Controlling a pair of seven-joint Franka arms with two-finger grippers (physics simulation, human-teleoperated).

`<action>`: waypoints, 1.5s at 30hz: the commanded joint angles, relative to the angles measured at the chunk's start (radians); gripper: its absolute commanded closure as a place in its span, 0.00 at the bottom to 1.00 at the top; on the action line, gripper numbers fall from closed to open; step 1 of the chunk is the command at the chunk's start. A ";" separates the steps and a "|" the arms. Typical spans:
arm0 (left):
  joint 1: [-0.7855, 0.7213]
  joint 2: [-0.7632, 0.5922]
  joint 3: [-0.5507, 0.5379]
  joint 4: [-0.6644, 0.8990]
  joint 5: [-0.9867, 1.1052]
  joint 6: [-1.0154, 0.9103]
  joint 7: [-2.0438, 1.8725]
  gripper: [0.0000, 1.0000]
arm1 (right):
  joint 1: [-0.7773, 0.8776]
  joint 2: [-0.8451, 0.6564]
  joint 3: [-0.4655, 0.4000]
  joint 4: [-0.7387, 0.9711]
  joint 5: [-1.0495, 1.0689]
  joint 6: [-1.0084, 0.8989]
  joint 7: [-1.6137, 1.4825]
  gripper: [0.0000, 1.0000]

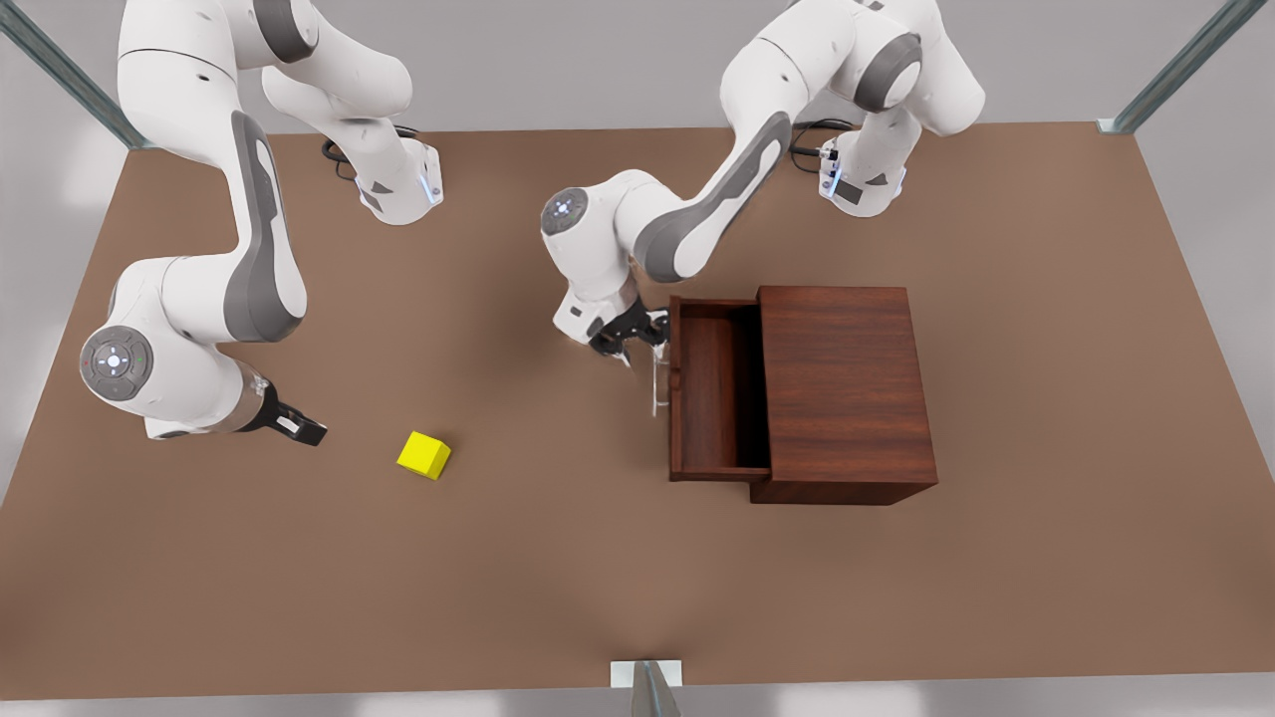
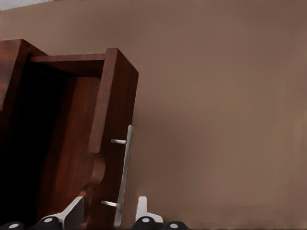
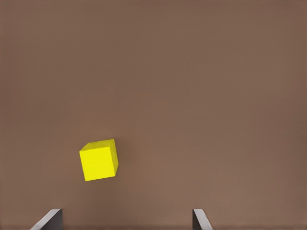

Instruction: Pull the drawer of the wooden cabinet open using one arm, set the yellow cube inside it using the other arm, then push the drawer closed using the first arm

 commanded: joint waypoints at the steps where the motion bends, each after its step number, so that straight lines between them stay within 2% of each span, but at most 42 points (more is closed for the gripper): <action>1: -0.023 -0.046 0.001 0.000 -0.026 -0.203 0.000 0.00 | 0.000 0.000 0.000 0.000 0.000 0.001 0.005 0.00; 2: -0.026 -0.075 0.004 0.023 -0.025 -0.258 0.012 0.00 | 0.000 0.002 0.000 0.002 0.000 0.001 0.005 0.00; 4: 0.074 -0.169 0.044 0.040 -0.034 -0.404 0.253 0.00 | 0.047 0.040 0.002 0.003 -0.001 0.006 0.073 0.00; 6: 0.365 -0.310 0.045 0.039 -0.118 -0.516 0.694 0.00 | 0.104 0.085 0.002 0.039 -0.001 0.016 0.135 0.00; 7: 0.614 -0.339 0.042 0.008 -0.320 -0.521 0.937 0.00 | 0.127 0.105 0.002 0.048 0.000 0.018 0.146 0.00; 8: 0.688 -0.342 0.042 -0.068 -0.354 -0.452 1.037 0.00 | 0.146 0.131 0.002 0.069 0.000 0.018 0.166 0.00; 9: 0.695 -0.501 0.045 -0.378 -0.351 -0.138 1.066 0.00 | 0.149 0.155 0.002 0.085 0.000 0.021 0.170 0.00; 10: 0.695 -0.534 0.044 -0.469 -0.339 0.021 1.066 0.00 | 0.147 0.183 0.000 0.098 0.002 0.027 0.170 0.00; 11: 0.678 -0.499 0.033 -0.385 -0.273 -0.022 1.044 0.00 | 0.144 0.192 -0.001 0.098 0.014 0.111 0.172 0.00; 13: 0.662 -0.486 0.028 -0.332 -0.258 -0.039 1.009 0.00 | 0.123 0.243 -0.006 0.095 0.013 0.187 0.164 0.00; 17: 0.689 -0.476 0.035 -0.323 -0.308 -0.043 1.011 0.00 | 0.086 0.326 -0.001 0.083 0.011 0.360 0.156 0.00; 22: 0.685 -0.466 0.033 -0.326 -0.305 -0.045 1.012 0.00 | 0.089 0.301 0.042 -0.067 0.020 0.493 0.150 0.00; 31: 0.683 -0.460 0.030 -0.328 -0.301 -0.047 1.014 0.00 | 0.078 0.293 0.065 -0.155 0.005 0.544 0.092 0.00; 35: 0.680 -0.457 0.027 -0.329 -0.299 -0.050 1.012 0.00 | 0.014 0.293 0.126 -0.182 -0.058 0.547 0.086 0.00; 45: 0.680 -0.456 0.027 -0.329 -0.299 -0.050 1.012 0.00 | 0.000 0.321 0.138 -0.214 -0.127 0.589 0.083 0.00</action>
